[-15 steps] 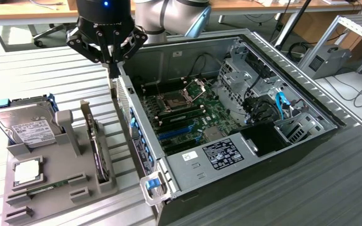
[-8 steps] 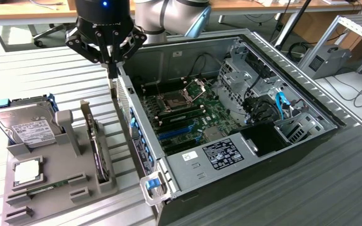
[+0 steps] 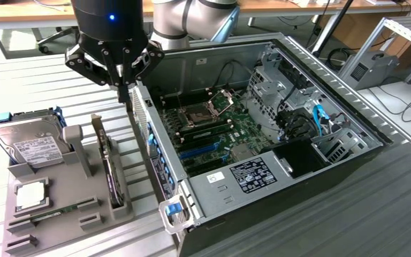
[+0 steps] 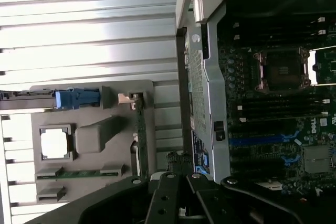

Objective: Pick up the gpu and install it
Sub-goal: 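Reach for the gpu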

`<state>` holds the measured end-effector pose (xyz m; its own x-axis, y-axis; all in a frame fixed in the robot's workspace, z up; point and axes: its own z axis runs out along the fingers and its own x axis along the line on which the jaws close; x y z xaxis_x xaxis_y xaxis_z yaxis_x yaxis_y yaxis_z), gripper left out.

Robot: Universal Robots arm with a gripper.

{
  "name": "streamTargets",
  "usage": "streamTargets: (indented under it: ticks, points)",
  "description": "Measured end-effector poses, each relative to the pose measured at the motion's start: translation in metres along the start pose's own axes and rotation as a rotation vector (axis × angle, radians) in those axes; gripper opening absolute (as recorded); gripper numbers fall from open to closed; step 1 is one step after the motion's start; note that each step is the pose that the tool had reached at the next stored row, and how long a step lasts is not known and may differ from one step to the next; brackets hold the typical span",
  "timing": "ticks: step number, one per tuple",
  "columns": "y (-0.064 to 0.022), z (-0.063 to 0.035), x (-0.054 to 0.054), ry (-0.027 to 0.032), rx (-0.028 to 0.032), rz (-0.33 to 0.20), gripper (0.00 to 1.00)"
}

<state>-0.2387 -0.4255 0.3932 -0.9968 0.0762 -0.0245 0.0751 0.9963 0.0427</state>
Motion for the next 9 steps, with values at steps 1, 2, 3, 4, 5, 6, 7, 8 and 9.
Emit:
streamTargets:
  ticks: [1,2,3,4,5,6,7,8,9]
  points:
    - [-0.0070,-0.0002,0.000,-0.0001,0.0007,0.000,0.11]
    - [-0.0084,-0.0003,0.000,-0.0001,0.0008,0.000,0.11]
    - [-0.0096,-0.0003,0.001,-0.0002,0.0009,0.000,0.11]
    - [-0.0110,-0.0004,0.001,-0.0001,0.0011,0.000,0.11]
    - [-0.0137,-0.0005,0.000,-0.0001,0.0016,0.000,0.11]
    - [-0.0151,-0.0005,0.000,-0.0001,0.0017,0.000,0.11]
    - [-0.0165,-0.0006,0.000,-0.0002,0.0019,0.000,0.11]
    - [-0.0178,-0.0006,0.000,-0.0002,0.0021,0.000,0.11]
    - [-0.0192,-0.0007,0.000,-0.0002,0.0023,0.000,0.11]
